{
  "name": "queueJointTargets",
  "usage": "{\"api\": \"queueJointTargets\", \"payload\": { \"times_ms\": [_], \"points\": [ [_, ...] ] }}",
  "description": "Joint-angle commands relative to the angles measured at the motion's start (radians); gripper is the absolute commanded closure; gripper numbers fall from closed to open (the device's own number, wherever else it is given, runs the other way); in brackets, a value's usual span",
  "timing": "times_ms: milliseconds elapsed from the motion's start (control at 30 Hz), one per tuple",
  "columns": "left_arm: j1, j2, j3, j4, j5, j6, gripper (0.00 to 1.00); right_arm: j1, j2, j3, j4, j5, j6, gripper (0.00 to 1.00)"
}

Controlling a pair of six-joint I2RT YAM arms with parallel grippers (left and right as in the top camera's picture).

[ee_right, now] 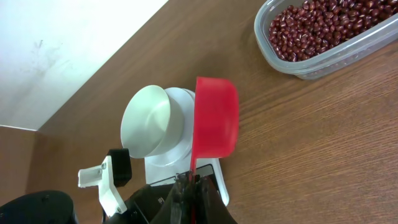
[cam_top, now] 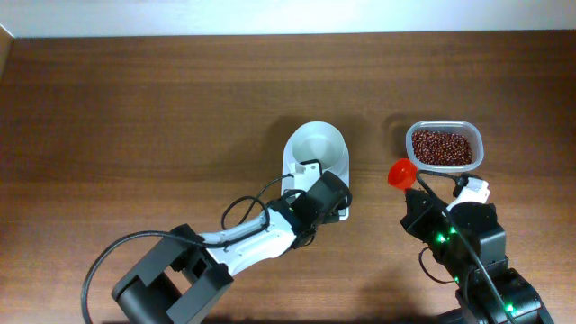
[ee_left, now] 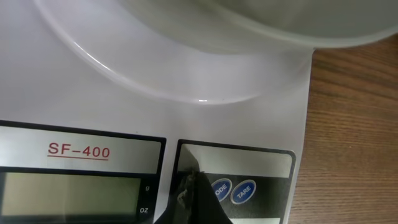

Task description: Scoop and weigh 50g on scale

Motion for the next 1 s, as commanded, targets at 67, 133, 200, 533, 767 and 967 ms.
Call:
{"api": "queueJointTargets", "payload": {
  "times_ms": [67, 133, 200, 533, 767, 967],
  "points": [
    [-0.001, 0.04, 0.01, -0.003, -0.002, -0.022, 1.0, -0.007, -0.001, 0.006, 0.0, 0.008, -0.015, 0.96],
    [0.002, 0.047, 0.01, -0.004, -0.005, -0.038, 1.0, -0.007, -0.001, 0.006, -0.001, 0.008, -0.015, 0.96],
    [0.011, 0.048, 0.01, -0.015, -0.004, -0.064, 1.0, -0.007, -0.001, 0.006, -0.002, 0.007, -0.015, 0.96],
    [0.018, 0.026, 0.017, -0.104, 0.064, -0.092, 1.0, -0.007, -0.002, 0.006, -0.011, -0.003, -0.014, 0.96],
    [0.017, 0.026, 0.017, -0.061, 0.063, -0.085, 1.0, -0.007, -0.002, 0.006, -0.011, -0.003, -0.014, 0.96],
    [0.018, 0.024, 0.044, -0.055, 0.049, -0.043, 1.0, -0.007, -0.001, 0.006, -0.011, -0.01, -0.014, 0.96]
  ]
}}
